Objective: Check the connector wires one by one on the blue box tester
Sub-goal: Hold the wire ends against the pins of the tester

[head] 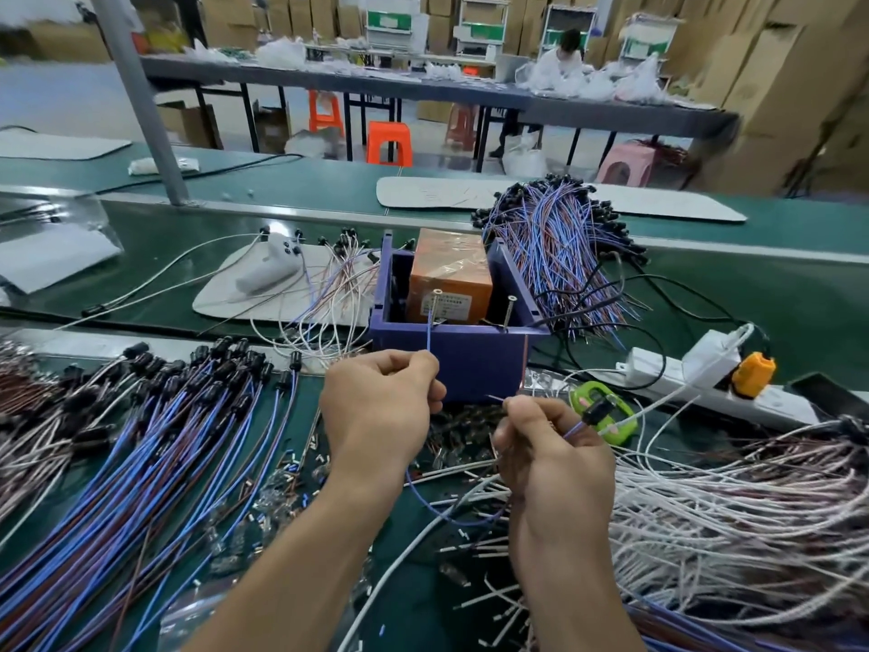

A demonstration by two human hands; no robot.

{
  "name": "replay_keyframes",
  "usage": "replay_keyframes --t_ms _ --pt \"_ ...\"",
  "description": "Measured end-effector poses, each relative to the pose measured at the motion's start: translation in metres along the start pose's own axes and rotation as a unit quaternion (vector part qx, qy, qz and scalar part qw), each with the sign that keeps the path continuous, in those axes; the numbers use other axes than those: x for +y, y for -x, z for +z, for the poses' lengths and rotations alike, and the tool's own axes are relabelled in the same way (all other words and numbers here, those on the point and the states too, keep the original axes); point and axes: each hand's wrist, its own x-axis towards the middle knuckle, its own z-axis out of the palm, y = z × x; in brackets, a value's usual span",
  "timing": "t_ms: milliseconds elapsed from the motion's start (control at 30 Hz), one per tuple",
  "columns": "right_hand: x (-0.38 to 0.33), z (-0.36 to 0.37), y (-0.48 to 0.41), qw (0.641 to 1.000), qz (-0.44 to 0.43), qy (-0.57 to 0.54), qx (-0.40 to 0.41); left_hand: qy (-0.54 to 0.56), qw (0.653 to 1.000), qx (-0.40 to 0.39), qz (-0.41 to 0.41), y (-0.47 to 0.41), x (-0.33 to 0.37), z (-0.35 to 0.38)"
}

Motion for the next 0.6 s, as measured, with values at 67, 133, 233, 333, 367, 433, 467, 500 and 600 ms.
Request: replay_keyframes --t_ms 67,133,233,333,367,433,467,500,600 --pt "0.000 -0.001 -0.001 1.000 0.001 -0.007 0.004 0.000 1.000 0.001 0.003 0.001 0.000 -0.001" --pt "-0.001 -0.002 -0.002 1.000 0.001 -0.014 0.008 0.001 1.000 -0.001 0.000 0.001 0.000 -0.001" --pt "-0.001 -0.003 -0.003 1.000 -0.005 -0.013 0.017 -0.001 1.000 -0.016 0.001 0.001 0.001 -0.003" --pt "-0.002 -0.005 -0.005 0.999 -0.016 -0.009 0.031 -0.004 0.999 -0.031 0.006 0.000 0.001 -0.004" --pt "-0.002 -0.005 -0.006 0.999 -0.018 -0.008 0.036 -0.004 0.999 -0.034 0.007 0.000 0.001 -0.004" --pt "-0.002 -0.004 -0.007 0.999 -0.020 -0.005 0.045 -0.006 0.999 -0.037 0.009 0.000 0.000 -0.004" --pt "-0.002 -0.003 -0.008 0.999 -0.021 -0.002 0.049 -0.008 0.999 -0.039 0.009 0.000 0.000 -0.004" --pt "-0.002 -0.002 -0.008 0.998 -0.024 0.003 0.052 -0.008 0.999 -0.040 0.009 -0.001 0.000 -0.004" --pt "-0.004 0.002 -0.012 0.997 -0.037 0.013 0.062 -0.005 0.999 -0.041 0.003 -0.001 0.000 -0.005"
